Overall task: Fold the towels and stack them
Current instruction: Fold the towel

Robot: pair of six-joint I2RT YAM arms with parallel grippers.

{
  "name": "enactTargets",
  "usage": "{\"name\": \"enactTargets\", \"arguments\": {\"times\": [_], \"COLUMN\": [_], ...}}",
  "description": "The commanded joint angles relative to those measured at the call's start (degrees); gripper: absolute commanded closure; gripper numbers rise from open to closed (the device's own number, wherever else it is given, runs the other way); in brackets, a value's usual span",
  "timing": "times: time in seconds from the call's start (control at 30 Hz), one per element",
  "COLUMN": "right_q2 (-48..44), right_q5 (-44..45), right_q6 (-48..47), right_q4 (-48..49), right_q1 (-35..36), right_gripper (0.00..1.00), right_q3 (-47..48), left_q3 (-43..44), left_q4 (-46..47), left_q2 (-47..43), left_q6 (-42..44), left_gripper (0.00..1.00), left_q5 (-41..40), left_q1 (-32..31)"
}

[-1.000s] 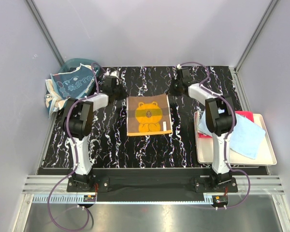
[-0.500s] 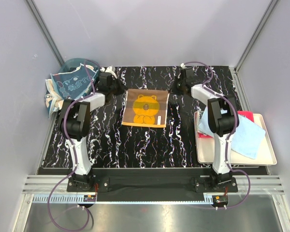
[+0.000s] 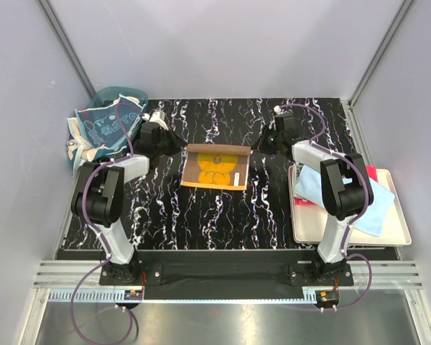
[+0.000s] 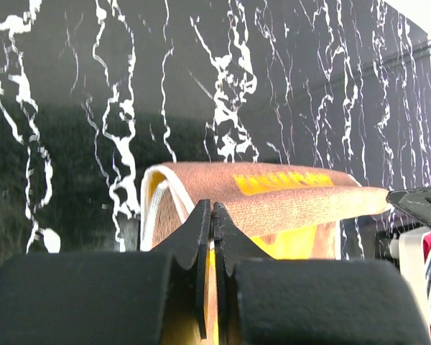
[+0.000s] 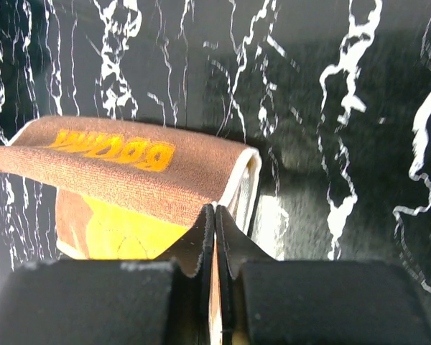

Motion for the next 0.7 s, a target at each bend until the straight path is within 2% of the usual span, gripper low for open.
{"name": "enactTargets", "arguments": {"times": [0.0,0.67], "right_q2": [-4.4,-13.0], "right_q5": [0.0,5.0], "right_q6": [0.7,1.5], "right_q4": [4.2,4.8], "right_q1": [1.0,6.7], "right_gripper": [0.96,0.96], "right_q3": [-2.8,-13.3], "left_q3": [-3.5,-15.8], "left_q4": [5.9,7.7], "left_q2": [-3.4,-13.4], "left_q6": [-0.5,-1.5], "left_gripper": [0.98,0.99], "left_q5": [0.1,-0.3], "left_q1": [0.3,0.3]}}
